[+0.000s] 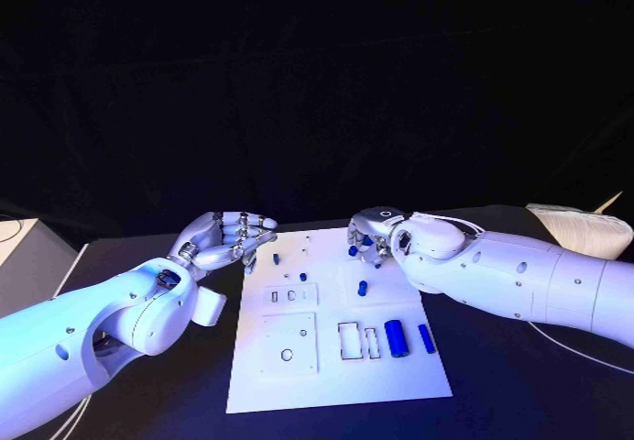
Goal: Assemble the parts on the task board
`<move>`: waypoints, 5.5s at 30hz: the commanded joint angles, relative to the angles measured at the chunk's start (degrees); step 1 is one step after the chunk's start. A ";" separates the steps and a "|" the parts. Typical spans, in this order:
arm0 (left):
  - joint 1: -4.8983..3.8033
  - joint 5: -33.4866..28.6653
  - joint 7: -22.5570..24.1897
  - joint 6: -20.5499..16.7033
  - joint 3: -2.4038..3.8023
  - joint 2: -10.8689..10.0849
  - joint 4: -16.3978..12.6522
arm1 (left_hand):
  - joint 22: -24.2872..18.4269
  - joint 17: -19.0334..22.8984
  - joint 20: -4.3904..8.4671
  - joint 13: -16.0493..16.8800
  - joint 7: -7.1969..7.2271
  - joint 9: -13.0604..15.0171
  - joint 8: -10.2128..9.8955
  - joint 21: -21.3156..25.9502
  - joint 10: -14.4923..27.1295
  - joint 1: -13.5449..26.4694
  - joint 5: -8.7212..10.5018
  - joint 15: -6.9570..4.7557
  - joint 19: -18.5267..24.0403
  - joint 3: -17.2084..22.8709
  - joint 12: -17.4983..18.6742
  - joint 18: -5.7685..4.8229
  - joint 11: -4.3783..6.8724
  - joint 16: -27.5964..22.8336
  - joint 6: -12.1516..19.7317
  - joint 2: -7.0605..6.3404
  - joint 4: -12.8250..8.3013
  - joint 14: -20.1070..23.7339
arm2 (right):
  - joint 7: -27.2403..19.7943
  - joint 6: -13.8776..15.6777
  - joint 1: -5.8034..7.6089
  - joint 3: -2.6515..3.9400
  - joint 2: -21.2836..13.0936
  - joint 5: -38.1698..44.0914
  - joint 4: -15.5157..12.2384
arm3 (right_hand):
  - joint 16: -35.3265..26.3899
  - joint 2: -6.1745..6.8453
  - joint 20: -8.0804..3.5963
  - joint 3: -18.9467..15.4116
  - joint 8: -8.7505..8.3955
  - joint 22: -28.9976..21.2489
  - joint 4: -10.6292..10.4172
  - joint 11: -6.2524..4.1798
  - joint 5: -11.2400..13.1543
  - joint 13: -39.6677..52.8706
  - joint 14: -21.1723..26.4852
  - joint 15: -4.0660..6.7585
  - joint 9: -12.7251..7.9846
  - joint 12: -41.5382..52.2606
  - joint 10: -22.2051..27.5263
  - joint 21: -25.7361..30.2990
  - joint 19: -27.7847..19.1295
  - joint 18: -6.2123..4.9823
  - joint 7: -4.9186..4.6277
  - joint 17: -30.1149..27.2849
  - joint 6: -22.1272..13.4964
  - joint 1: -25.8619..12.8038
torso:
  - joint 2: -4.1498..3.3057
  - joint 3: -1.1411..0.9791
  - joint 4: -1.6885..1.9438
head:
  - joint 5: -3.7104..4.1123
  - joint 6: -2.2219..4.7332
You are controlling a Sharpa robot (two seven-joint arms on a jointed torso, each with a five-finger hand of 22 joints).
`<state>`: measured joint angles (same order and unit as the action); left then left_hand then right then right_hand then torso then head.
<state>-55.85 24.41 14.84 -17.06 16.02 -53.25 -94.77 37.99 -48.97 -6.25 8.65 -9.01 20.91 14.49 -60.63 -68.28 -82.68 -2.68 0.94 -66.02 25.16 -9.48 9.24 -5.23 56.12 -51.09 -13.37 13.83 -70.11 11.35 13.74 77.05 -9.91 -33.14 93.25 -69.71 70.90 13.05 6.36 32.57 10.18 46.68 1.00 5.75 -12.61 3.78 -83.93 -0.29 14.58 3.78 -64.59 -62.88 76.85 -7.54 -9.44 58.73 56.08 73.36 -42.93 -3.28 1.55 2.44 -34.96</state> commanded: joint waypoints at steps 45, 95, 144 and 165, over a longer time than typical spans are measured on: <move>-0.06 -1.09 0.81 -0.29 0.17 -0.38 -0.24 | -1.31 1.36 -0.19 -0.06 -0.33 0.20 -0.49 0.67 1.14 0.54 -0.14 0.29 1.82 0.98 0.46 0.18 -0.22 -1.87 0.23 0.55 -0.36 1.50 | 2.13 8.60 -0.27 -0.05 1.19 1.76 -0.44 | 2.71 -5.22 -1.33 5.26 4.27 2.13 -0.45 -1.75 3.35 1.19 -1.01 1.16 4.58 0.16 -6.23 -0.63 0.94 0.53 1.76 -0.02 3.73 1.26 | -0.38 0.26 0.32 | -0.19 -0.44; -0.11 -1.73 0.99 0.24 0.41 -0.48 0.22 | -3.22 2.74 -0.56 0.04 -0.44 0.43 -0.60 1.82 1.58 0.86 -0.14 0.55 3.96 0.70 0.62 0.60 -0.42 -3.78 0.39 -0.42 -1.04 2.99 | 0.95 11.87 -0.26 0.09 12.20 1.94 10.44 | 3.25 -3.69 -1.15 5.26 4.22 2.78 -0.10 -1.30 3.25 0.82 -1.05 0.83 5.34 -0.23 -4.93 -0.89 1.11 0.67 1.35 0.12 2.19 0.34 | -3.03 1.44 2.67 | 0.50 0.69; -0.05 -2.42 1.01 0.48 0.50 -0.53 2.89 | -3.03 2.58 -0.60 0.06 -0.44 0.50 -0.60 1.67 1.72 0.67 -0.14 0.55 4.06 0.91 0.68 0.60 -0.43 -3.74 0.39 -0.15 -1.26 2.94 | -1.91 13.27 2.15 1.43 -5.65 -19.39 -1.27 | 16.01 0.09 -1.85 -19.60 0.11 12.44 -16.28 -2.21 0.42 74.69 -4.55 1.27 4.64 77.56 -17.82 -3.87 4.96 2.08 0.90 22.74 -6.98 12.37 | -1.15 1.41 0.59 | 0.07 0.55; -0.01 -2.50 0.82 0.79 0.50 -0.15 3.08 | -3.05 2.67 -0.62 0.08 -0.43 0.53 -0.61 1.64 1.74 0.59 -0.14 0.56 4.17 1.03 0.68 0.62 -0.43 -3.88 0.40 0.00 -1.37 3.02 | 3.74 1.45 2.31 1.46 -2.97 -20.30 4.63 | 18.83 -0.14 -0.99 -21.35 0.89 22.12 -17.34 -1.40 -0.27 81.50 -5.88 0.42 4.68 82.80 -21.78 -11.50 6.81 3.45 0.16 30.32 -8.39 10.02 | -1.87 1.08 1.02 | 0.34 -0.35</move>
<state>-55.83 22.29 15.04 -17.16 16.47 -53.48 -91.62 34.96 -46.39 -6.97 8.65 -9.21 21.35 14.07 -59.07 -67.06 -81.96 -2.68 1.35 -62.23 26.26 -9.09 9.24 -5.63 52.53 -50.89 -13.64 12.72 -67.45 13.74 18.08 79.42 -8.44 -36.23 72.90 -65.28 89.54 12.83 5.12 11.38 10.84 68.88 -16.37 4.09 -12.77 74.95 -84.01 0.41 19.20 86.62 -84.03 -74.19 83.42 -4.40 -9.40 74.97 48.10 83.99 -44.56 -2.07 2.51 2.69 -35.33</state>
